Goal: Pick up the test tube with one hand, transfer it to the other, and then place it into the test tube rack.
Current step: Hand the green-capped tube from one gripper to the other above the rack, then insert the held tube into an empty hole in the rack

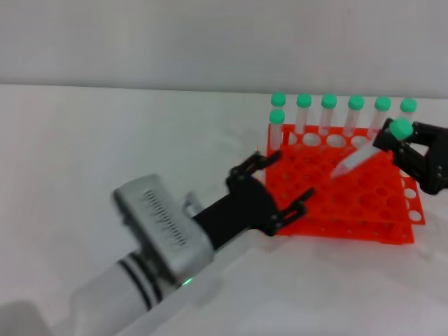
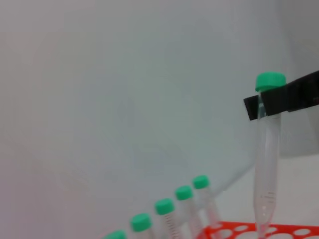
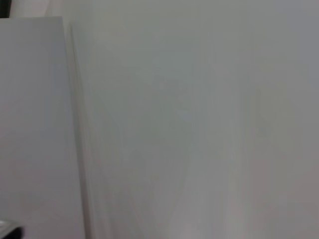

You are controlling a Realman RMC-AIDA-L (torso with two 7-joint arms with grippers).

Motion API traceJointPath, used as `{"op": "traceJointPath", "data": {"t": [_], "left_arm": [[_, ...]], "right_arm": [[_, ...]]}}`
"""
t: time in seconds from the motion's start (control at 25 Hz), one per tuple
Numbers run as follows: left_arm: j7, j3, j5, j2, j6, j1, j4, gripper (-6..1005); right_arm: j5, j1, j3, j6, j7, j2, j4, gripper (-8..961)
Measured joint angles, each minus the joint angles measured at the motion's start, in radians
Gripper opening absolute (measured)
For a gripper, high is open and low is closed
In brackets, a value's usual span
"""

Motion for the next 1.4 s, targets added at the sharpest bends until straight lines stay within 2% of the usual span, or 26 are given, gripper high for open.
{"op": "traceJointPath", "data": {"t": [0.12,0.28,0.36,0.52,0.72,0.88,1.16,1.4], "left_arm": [[0.009,-0.008,-0.004,0.003,0.079,0.064,-0.005,709],[0.025,-0.028,-0.073,0.003,0.203,0.178,-0.01,817],[0.033,-0.033,-0.155,0.003,0.247,0.233,-0.012,871],[0.023,-0.035,-0.34,0.005,0.281,0.301,-0.043,883],[0.002,-0.036,-0.436,0.006,0.31,0.352,-0.076,890],[-0.045,-0.035,-0.464,0.005,0.339,0.364,-0.106,890],[-0.058,-0.029,-0.462,0.006,0.335,0.359,-0.109,890],[-0.058,-0.029,-0.461,0.007,0.334,0.357,-0.11,890]], "right_arm": [[0.001,0.025,0.004,-0.027,-0.007,0.008,0.0,209],[0.001,0.078,0.001,-0.092,-0.025,0.03,-0.001,210],[0.001,0.104,-0.004,-0.121,-0.033,0.036,0.003,210],[0.003,0.153,-0.014,-0.209,-0.038,0.044,0.023,211],[0.004,0.199,-0.059,-0.335,-0.031,0.044,0.025,211],[0.006,0.244,-0.126,-0.43,-0.012,0.044,0.025,212],[0.008,0.263,-0.173,-0.498,0.008,0.044,0.021,213],[0.003,0.264,-0.175,-0.526,0.031,0.041,0.016,214]]}}
